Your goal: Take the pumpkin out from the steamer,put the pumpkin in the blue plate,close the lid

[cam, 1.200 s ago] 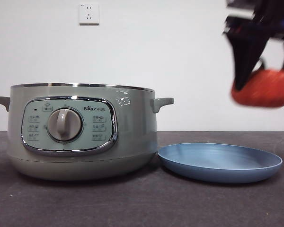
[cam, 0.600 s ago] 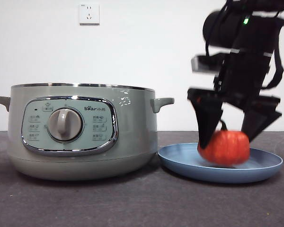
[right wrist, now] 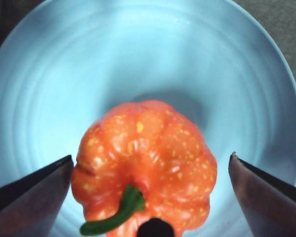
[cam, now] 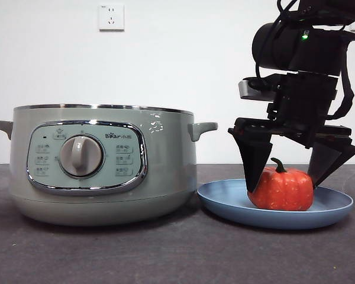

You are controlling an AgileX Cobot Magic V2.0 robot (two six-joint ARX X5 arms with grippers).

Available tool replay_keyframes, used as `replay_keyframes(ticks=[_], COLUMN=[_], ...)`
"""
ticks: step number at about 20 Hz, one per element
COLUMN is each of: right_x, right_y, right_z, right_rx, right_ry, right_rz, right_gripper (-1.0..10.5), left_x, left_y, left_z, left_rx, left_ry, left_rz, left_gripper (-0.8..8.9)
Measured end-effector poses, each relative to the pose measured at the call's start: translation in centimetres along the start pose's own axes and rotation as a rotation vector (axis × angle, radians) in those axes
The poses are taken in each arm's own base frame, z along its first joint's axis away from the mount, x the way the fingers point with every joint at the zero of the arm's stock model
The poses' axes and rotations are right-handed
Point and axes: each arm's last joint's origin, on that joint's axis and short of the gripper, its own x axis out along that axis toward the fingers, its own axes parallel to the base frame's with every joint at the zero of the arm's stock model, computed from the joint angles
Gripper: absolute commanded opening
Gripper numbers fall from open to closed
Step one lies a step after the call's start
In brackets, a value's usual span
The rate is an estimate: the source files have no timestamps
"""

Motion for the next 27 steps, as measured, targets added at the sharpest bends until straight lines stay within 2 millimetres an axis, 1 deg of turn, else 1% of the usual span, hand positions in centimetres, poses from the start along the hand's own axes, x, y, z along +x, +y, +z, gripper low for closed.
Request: replay_keyframes(ticks=[1,3,6,9,11,12,14,17,19,21,24,27], right_x=[-0.3,-2.0,-6.0,-10.0,-12.9,-14.4,-16.7,-19.3,-20.6,-21.3,-21.8,-21.8], right_y=[0.0,0.0,0.0,-0.1,-0.2,-0.2,-0.3,-0.4,-0.5,-0.6,-0.6,-0.7], right_z=[-0.1,-0.1,-0.3,-1.2,-2.1,-2.6,-3.7,-5.4,-6.5,-7.2,-8.0,-8.4], right_rx=[0.000,0.003,0.012,0.016,0.022,0.026,0.033,0.050,0.055,0.059,0.064,0.066], right_ry=[-0.001,-0.045,-0.166,-0.282,-0.378,-0.429,-0.509,-0.589,-0.631,-0.648,-0.643,-0.624], right_rz=[0.000,0.005,0.016,0.026,0.035,0.040,0.048,0.061,0.066,0.069,0.070,0.069], right_gripper=[5.4,5.4,5.4,5.4,5.4,5.4,5.4,5.3,5.3,5.3,5.3,5.3], left_x=[0.2,0.4,1.2,2.9,4.3,5.0,6.5,8.6,10.0,11.3,13.6,15.7], left_y=[-0.1,-0.3,-0.7,-1.3,-1.8,-2.0,-2.6,-3.4,-3.9,-4.4,-5.3,-6.1], left_z=[0.1,0.4,1.0,1.1,1.0,0.9,0.1,-1.7,-2.5,-2.7,-2.9,-3.4], left_rx=[0.000,-0.006,-0.014,-0.013,-0.017,-0.027,-0.041,-0.055,-0.060,-0.062,-0.064,-0.075], left_ry=[-0.001,-0.028,-0.064,-0.015,-0.014,-0.025,-0.025,0.001,0.014,0.033,0.053,0.079], left_rz=[-0.016,-0.072,-0.127,-0.143,-0.165,-0.178,-0.181,-0.186,-0.210,-0.232,-0.271,-0.287], left_gripper=[-0.08,-0.08,-0.08,-0.08,-0.08,-0.08,-0.08,-0.08,-0.08,-0.08,-0.08,-0.08])
